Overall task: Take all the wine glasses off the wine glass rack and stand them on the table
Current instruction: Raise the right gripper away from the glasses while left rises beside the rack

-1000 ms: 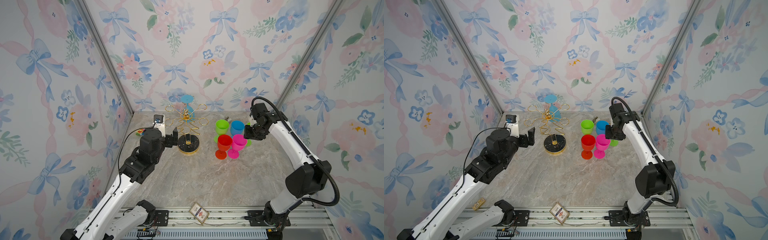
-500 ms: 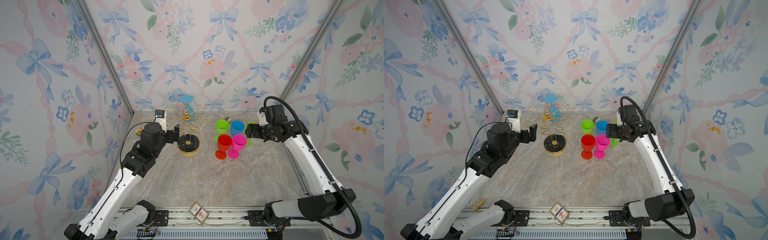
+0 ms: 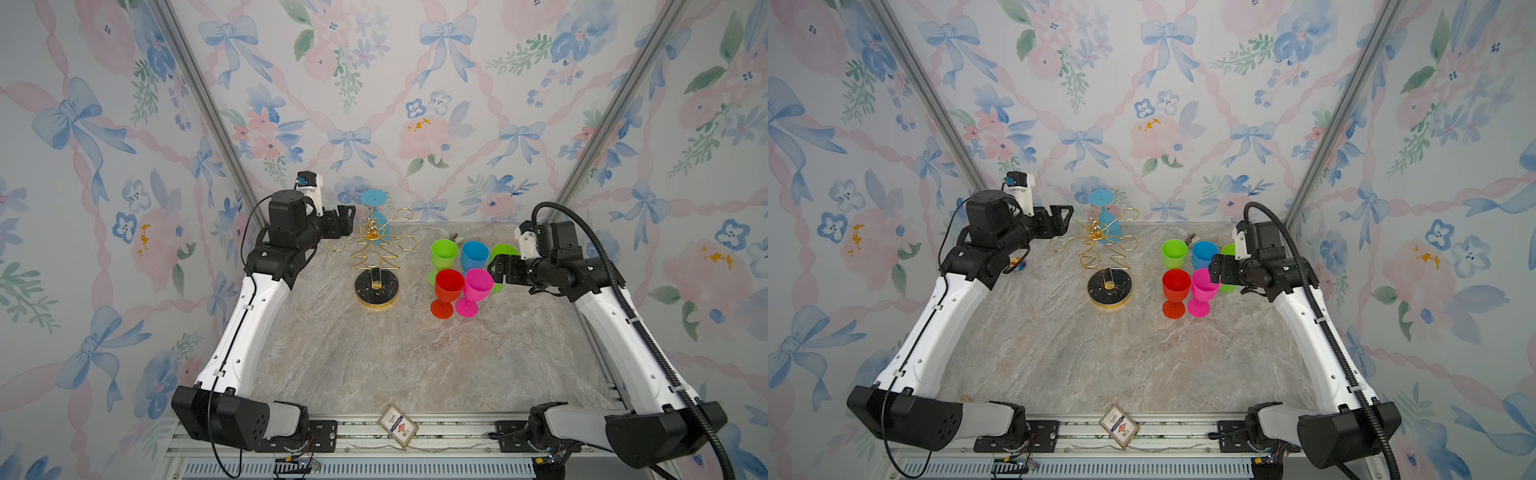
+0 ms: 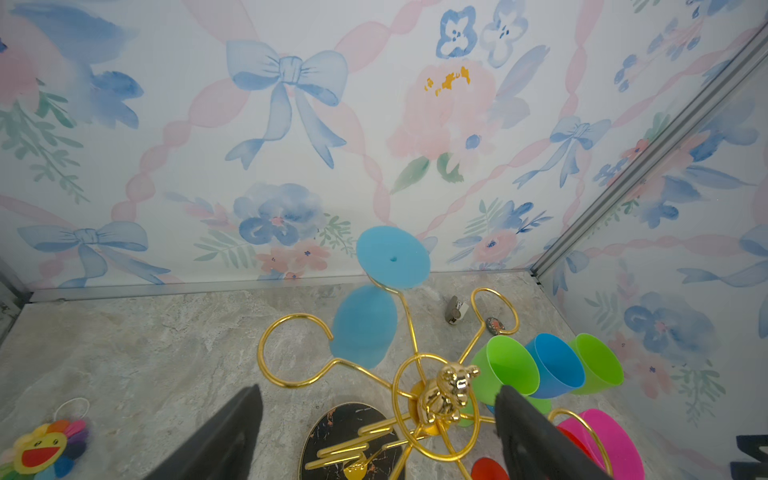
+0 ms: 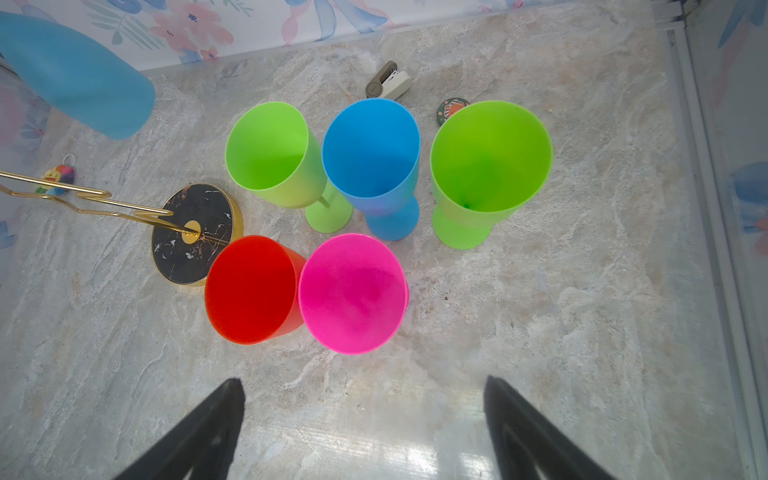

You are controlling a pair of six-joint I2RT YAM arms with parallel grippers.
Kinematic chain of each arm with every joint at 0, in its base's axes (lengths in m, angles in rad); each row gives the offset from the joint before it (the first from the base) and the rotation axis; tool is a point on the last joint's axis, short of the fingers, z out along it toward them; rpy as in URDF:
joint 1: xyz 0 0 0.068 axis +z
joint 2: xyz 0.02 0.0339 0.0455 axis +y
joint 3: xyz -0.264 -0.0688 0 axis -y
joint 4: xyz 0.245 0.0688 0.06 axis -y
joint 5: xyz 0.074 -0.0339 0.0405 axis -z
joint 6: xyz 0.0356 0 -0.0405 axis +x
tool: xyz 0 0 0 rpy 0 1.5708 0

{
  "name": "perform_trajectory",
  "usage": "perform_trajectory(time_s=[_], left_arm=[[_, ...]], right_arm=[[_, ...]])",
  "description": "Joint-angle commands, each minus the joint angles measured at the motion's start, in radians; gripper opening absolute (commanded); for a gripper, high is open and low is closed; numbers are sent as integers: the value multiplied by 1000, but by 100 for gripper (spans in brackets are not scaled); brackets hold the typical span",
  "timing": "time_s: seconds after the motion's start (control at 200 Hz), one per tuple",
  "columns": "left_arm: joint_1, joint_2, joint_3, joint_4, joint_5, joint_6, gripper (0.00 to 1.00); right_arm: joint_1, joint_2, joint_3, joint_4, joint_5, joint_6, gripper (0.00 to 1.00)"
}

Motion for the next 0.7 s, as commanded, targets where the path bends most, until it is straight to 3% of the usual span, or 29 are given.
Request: perform_trajectory(time_s=[0.0,0.695], left_arm=[[17,70,80,7,151,-65,87],[45,433,389,7,277,-273,56]], right_arm=[[-9,-35,-25,30,-26,-9,92],[-11,-99,-103,63,-29,9,92]])
